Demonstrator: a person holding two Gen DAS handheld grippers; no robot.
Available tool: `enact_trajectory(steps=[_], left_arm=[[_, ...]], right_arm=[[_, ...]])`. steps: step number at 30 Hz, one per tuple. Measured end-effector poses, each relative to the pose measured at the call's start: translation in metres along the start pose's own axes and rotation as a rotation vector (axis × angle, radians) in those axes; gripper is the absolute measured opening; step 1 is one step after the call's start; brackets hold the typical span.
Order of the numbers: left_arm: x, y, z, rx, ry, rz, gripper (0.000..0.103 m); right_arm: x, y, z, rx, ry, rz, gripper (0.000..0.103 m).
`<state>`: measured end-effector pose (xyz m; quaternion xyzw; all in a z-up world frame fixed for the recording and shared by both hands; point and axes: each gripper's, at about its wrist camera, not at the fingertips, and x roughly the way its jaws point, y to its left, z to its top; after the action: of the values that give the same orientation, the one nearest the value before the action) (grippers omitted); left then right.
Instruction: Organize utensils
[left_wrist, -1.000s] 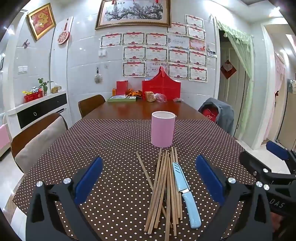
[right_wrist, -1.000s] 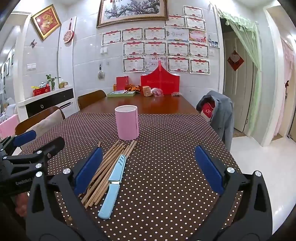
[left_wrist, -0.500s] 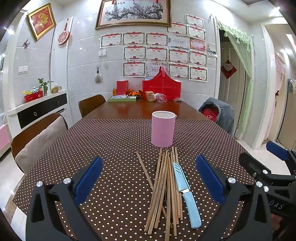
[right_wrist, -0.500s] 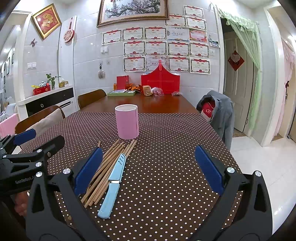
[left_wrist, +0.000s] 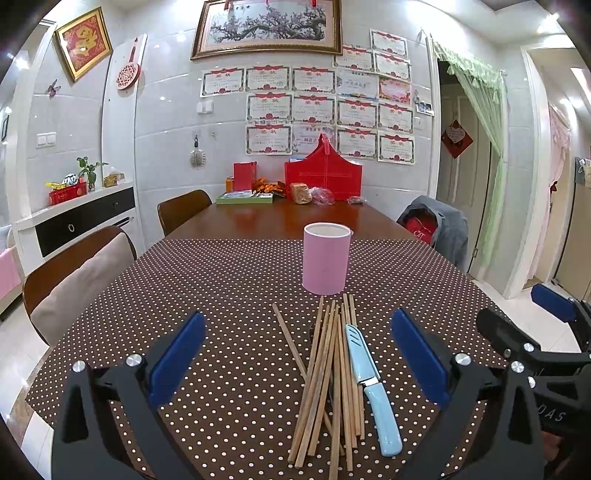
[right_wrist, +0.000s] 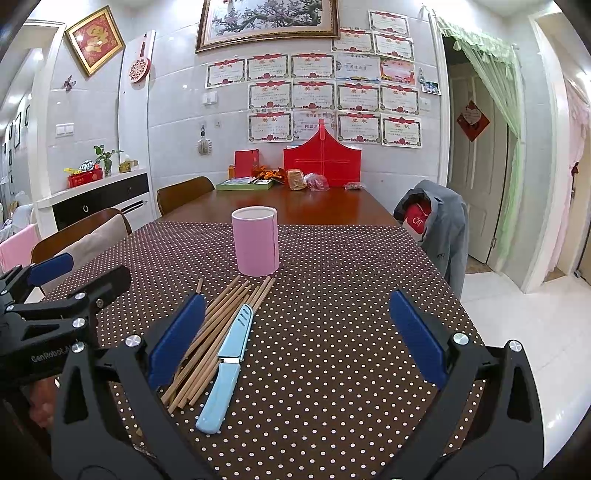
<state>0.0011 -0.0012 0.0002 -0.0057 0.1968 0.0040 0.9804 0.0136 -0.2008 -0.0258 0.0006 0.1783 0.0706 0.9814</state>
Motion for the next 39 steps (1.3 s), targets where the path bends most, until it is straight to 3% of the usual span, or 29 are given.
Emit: enact_trajectory(steps=[39], left_arm=[[0.0024,0.0001,-0.0013,-0.003,0.008,-0.004,0.099]], right_arm=[[-0.0027,-0.0007,0.0017,0.005,0.025,0.001,0.098]])
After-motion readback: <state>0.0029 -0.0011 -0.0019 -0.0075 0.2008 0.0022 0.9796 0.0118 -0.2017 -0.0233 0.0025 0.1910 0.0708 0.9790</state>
